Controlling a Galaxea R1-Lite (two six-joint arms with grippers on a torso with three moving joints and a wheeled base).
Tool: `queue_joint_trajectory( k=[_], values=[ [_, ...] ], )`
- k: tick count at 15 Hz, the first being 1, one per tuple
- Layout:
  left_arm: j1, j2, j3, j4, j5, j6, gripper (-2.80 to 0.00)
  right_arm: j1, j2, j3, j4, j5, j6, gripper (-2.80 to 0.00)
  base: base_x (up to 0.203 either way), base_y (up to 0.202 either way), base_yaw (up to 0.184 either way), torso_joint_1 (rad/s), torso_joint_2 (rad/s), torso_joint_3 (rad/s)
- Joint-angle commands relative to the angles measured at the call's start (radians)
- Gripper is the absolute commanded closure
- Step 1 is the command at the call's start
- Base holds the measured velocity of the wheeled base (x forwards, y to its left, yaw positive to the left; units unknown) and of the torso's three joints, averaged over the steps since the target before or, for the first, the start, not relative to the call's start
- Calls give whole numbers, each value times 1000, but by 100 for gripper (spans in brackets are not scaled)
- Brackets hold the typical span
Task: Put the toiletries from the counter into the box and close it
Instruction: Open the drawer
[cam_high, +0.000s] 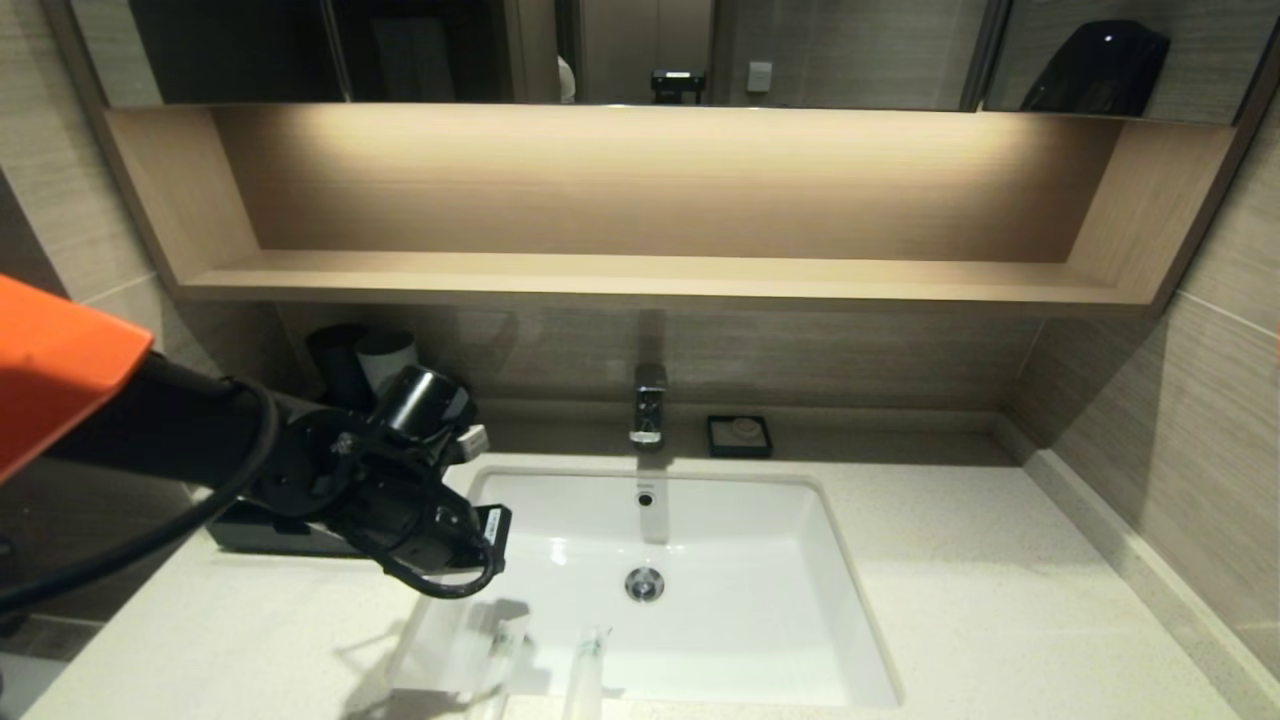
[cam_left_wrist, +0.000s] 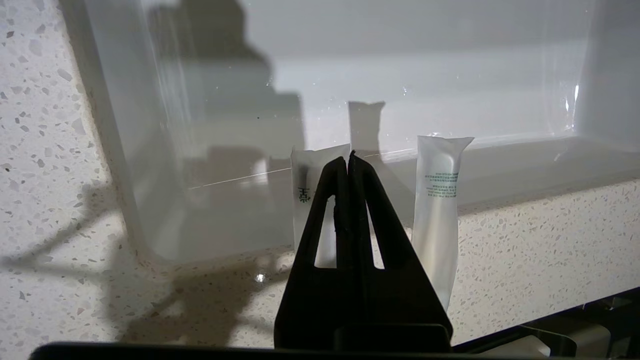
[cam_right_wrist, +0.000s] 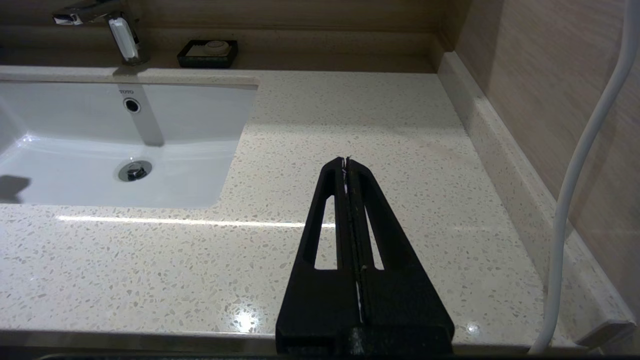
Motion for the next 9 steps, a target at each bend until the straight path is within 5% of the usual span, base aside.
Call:
queue_joint_trajectory(
  k=[1,9],
  values=[
    [1,-8,6,9,1,-4,0,0,0,0,0,0,1,0,0,0,0,0,0,0],
    [207,-148,78,100,80,-3,0,0,-1,0,0,0,0,0,0,0,0,0,0,0]
  ],
)
